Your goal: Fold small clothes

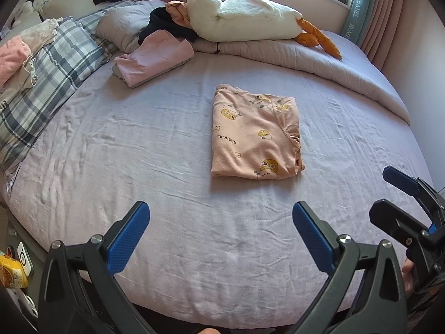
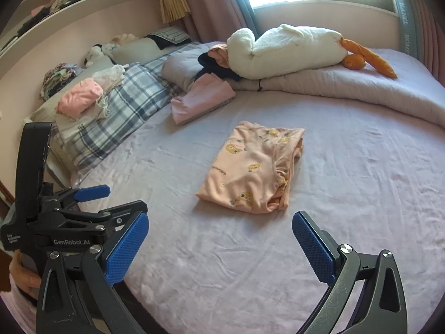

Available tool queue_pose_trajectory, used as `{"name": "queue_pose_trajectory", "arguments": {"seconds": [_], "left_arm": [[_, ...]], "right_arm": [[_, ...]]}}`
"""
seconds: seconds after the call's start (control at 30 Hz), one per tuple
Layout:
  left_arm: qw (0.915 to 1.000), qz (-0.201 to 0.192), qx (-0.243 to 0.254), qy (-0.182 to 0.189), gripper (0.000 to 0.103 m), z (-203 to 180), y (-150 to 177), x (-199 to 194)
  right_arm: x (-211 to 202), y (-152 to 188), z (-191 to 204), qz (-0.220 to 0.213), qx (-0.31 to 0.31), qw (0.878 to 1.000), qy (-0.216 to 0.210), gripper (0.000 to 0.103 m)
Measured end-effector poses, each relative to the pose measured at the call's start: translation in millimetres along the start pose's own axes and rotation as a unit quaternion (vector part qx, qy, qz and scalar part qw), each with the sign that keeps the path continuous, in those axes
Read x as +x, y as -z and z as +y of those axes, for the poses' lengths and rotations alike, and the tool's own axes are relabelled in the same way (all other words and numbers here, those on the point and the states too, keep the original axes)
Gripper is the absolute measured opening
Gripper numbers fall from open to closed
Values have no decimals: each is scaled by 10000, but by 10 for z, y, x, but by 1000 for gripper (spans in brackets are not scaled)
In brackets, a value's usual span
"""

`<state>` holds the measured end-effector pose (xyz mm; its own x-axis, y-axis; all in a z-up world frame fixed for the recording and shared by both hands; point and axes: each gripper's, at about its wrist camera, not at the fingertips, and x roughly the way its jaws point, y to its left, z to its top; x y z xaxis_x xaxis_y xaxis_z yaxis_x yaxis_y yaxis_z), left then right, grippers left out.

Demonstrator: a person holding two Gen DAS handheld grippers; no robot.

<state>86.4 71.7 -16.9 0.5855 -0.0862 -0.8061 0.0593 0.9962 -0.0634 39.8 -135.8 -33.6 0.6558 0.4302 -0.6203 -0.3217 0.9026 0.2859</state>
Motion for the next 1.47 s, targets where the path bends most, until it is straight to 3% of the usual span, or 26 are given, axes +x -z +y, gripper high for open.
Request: {"name": "queue_pose_trajectory", "arguments": {"seconds": [0.17,1.47], "left_arm": [[9993,-81,98,-353,103,-37,27,-118],[9994,-161,-55,-299,103,-49,8,-246]], "right_arm": [[-64,-19,61,-49,-88,9999,7,102],[-157,-152,153,-67,-101,9999,43,102]]}}
